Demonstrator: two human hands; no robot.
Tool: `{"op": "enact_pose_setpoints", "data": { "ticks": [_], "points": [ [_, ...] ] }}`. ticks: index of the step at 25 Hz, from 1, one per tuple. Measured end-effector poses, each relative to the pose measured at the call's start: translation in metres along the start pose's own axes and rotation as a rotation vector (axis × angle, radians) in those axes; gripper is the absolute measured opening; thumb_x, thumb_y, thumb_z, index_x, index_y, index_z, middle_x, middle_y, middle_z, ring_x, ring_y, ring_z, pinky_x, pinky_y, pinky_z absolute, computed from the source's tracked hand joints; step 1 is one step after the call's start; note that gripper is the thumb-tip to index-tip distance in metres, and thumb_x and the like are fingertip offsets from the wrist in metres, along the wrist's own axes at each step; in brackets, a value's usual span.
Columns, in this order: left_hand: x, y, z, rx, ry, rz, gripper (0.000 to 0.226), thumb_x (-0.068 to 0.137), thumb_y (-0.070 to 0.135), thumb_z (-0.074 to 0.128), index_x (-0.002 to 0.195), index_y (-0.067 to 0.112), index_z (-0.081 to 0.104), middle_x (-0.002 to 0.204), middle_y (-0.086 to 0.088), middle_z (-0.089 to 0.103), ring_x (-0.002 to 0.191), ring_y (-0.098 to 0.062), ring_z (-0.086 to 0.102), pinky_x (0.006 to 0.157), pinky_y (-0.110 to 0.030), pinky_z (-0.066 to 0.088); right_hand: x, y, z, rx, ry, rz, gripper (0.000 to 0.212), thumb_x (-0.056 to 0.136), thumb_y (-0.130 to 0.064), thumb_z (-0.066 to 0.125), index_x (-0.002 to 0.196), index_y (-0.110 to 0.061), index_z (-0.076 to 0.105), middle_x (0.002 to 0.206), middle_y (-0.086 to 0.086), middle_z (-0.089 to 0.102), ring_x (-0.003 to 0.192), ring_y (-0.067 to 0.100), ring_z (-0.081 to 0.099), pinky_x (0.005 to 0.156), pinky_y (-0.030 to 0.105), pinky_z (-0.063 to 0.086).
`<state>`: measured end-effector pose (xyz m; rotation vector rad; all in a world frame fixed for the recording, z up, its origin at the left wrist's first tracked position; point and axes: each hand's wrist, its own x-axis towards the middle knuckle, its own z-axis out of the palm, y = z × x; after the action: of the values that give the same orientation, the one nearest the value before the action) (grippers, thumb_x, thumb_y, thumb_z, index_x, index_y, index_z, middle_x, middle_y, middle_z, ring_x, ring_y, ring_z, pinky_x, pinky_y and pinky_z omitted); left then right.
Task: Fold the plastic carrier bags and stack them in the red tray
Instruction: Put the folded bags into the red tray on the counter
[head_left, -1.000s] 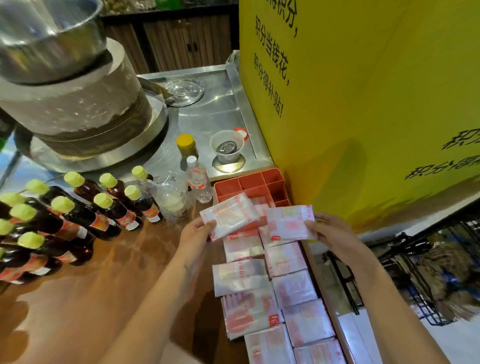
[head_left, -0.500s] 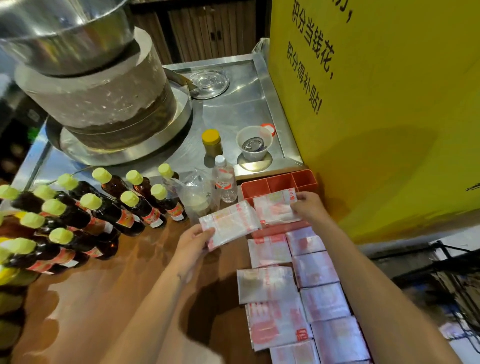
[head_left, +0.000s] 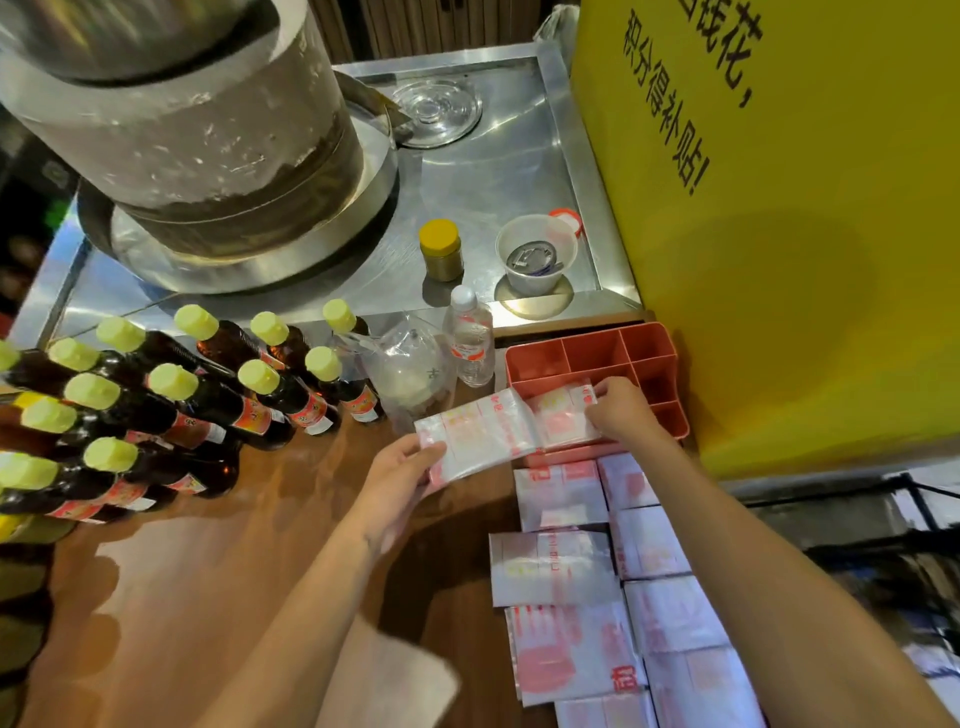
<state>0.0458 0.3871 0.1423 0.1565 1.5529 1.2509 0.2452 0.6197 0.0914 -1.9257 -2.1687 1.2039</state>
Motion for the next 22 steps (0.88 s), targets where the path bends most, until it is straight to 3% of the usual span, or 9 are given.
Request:
{"op": "enact_pose_setpoints", "data": {
  "ticks": [3, 5, 8, 11, 13, 15, 18, 22],
  "points": [
    [0.0, -0.005, 0.003, -0.004, -0.01, -0.033, 0.024, 0.098, 0.012, 0.06, 0.122, 0.01, 0.065, 0.116, -0.007, 0.073, 0.108, -0.022, 0.07, 0.097, -0.038, 0.053, -0.006, 0.004, -0.002, -0.096, -0.035, -0.043, 0.021, 0.09, -0.014, 0.066, 0.109, -0.007, 0.066, 0.108, 0.014, 0.07, 0.102, 0.033, 0.064, 0.086, 0.04, 0.053],
    [-0.001, -0.006, 0.007, -0.004, -0.021, -0.03, 0.025, 0.098, 0.012, 0.06, 0.122, 0.01, 0.065, 0.116, -0.006, 0.073, 0.109, -0.021, 0.07, 0.098, -0.039, 0.053, -0.015, 0.001, -0.007, -0.163, -0.035, -0.106, 0.032, 0.092, -0.017, 0.065, 0.121, -0.004, 0.06, 0.12, 0.016, 0.065, 0.113, 0.035, 0.06, 0.093, 0.041, 0.05],
    [-0.006, -0.003, 0.014, 0.014, -0.033, 0.006, 0.024, 0.098, 0.012, 0.059, 0.122, 0.01, 0.065, 0.116, -0.006, 0.073, 0.109, -0.02, 0.07, 0.094, -0.035, 0.054, -0.044, -0.013, -0.02, 0.005, 0.087, -0.268, 0.038, 0.097, -0.015, 0.059, 0.134, -0.006, 0.058, 0.13, 0.01, 0.062, 0.12, 0.027, 0.058, 0.102, 0.039, 0.047],
    [-0.01, 0.002, 0.021, 0.026, -0.055, 0.036, 0.024, 0.098, 0.013, 0.06, 0.121, 0.01, 0.066, 0.116, -0.006, 0.073, 0.11, -0.022, 0.069, 0.092, -0.034, 0.053, -0.08, -0.025, -0.03, 0.193, 0.042, -0.364, 0.027, 0.098, -0.03, 0.061, 0.121, -0.018, 0.07, 0.115, -0.005, 0.07, 0.107, 0.011, 0.063, 0.093, 0.032, 0.052],
    [-0.011, 0.004, 0.026, 0.028, -0.07, 0.035, 0.025, 0.098, 0.015, 0.06, 0.122, 0.012, 0.066, 0.117, -0.005, 0.073, 0.111, -0.021, 0.069, 0.091, -0.034, 0.053, -0.096, -0.028, -0.031, 0.296, -0.086, -0.345, 0.026, 0.094, -0.04, 0.065, 0.115, -0.025, 0.071, 0.108, -0.011, 0.07, 0.1, 0.005, 0.063, 0.085, 0.028, 0.055],
    [-0.015, 0.005, 0.035, 0.025, -0.084, 0.027, 0.024, 0.099, 0.016, 0.06, 0.122, 0.013, 0.066, 0.116, -0.003, 0.074, 0.109, -0.019, 0.07, 0.088, -0.032, 0.054, -0.107, -0.027, -0.028, 0.396, -0.161, -0.302, 0.023, 0.091, -0.033, 0.072, 0.113, -0.026, 0.069, 0.105, -0.01, 0.069, 0.097, 0.008, 0.065, 0.078, 0.026, 0.057],
    [-0.018, 0.0, 0.051, 0.017, -0.086, 0.003, 0.02, 0.099, 0.012, 0.059, 0.118, 0.011, 0.066, 0.112, -0.005, 0.075, 0.103, -0.018, 0.072, 0.082, -0.029, 0.058, -0.113, -0.011, -0.018, 0.472, -0.185, -0.216, 0.026, 0.09, -0.019, 0.073, 0.115, -0.017, 0.068, 0.109, -0.002, 0.07, 0.102, 0.018, 0.066, 0.082, 0.027, 0.057],
    [-0.009, -0.007, 0.065, 0.094, -0.022, 0.073, 0.018, 0.098, 0.009, 0.06, 0.113, 0.012, 0.068, 0.105, -0.006, 0.076, 0.101, -0.021, 0.071, 0.092, -0.037, 0.055, -0.111, 0.006, -0.022, 0.545, -0.193, -0.117, 0.024, 0.094, -0.014, 0.069, 0.118, -0.013, 0.064, 0.11, -0.006, 0.065, 0.105, 0.011, 0.06, 0.082, 0.024, 0.049]
  ]
}}
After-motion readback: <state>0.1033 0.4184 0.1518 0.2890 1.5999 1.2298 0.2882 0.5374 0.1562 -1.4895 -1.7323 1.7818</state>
